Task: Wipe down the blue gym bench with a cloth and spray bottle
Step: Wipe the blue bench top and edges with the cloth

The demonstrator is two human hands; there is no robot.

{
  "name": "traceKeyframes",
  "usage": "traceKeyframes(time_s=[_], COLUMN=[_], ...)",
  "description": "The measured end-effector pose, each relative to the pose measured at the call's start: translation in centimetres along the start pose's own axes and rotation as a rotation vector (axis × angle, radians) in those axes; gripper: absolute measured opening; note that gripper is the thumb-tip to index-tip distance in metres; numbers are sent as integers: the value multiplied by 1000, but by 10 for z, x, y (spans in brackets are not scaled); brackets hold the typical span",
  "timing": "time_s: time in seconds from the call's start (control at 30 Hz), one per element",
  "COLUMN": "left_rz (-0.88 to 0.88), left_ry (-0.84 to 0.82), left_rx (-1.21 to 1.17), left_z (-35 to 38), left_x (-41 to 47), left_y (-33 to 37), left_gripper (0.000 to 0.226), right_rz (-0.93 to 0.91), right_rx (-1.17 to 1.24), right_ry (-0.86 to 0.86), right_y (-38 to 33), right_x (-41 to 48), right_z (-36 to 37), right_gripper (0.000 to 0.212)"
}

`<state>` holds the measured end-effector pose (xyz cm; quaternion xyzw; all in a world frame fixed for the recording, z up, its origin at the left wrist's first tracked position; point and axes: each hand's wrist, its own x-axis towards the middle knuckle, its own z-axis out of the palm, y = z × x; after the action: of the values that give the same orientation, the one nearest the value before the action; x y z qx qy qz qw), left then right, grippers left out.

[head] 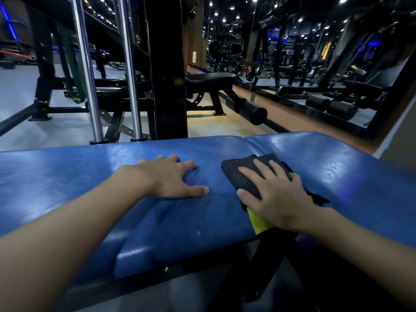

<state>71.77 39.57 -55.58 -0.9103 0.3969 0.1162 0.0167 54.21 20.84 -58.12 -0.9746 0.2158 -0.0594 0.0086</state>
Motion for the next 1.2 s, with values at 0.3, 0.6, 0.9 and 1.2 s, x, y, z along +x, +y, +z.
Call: traceKeyframes(time_s=[0.3,0.6,0.9,1.2], left_rz=[42,49,31,13], left_ry=[-42,-59,-5,113], left_rx=[89,111,37,-15], left_z=[1,2,7,-1], left_x=[13,13,7,-13], left_y=[-1,-3,-3,-4], left_gripper=[96,96,97,85], right_rz=[-25,29,-37,-69], right_rx=[-6,44,6,-9], right_ry=[-28,-83,-101,-60], right_y=[-21,-44,-29,-20], right_x=[146,202,86,-8], right_z=[16,16,6,-5], right_gripper=[64,65,62,72])
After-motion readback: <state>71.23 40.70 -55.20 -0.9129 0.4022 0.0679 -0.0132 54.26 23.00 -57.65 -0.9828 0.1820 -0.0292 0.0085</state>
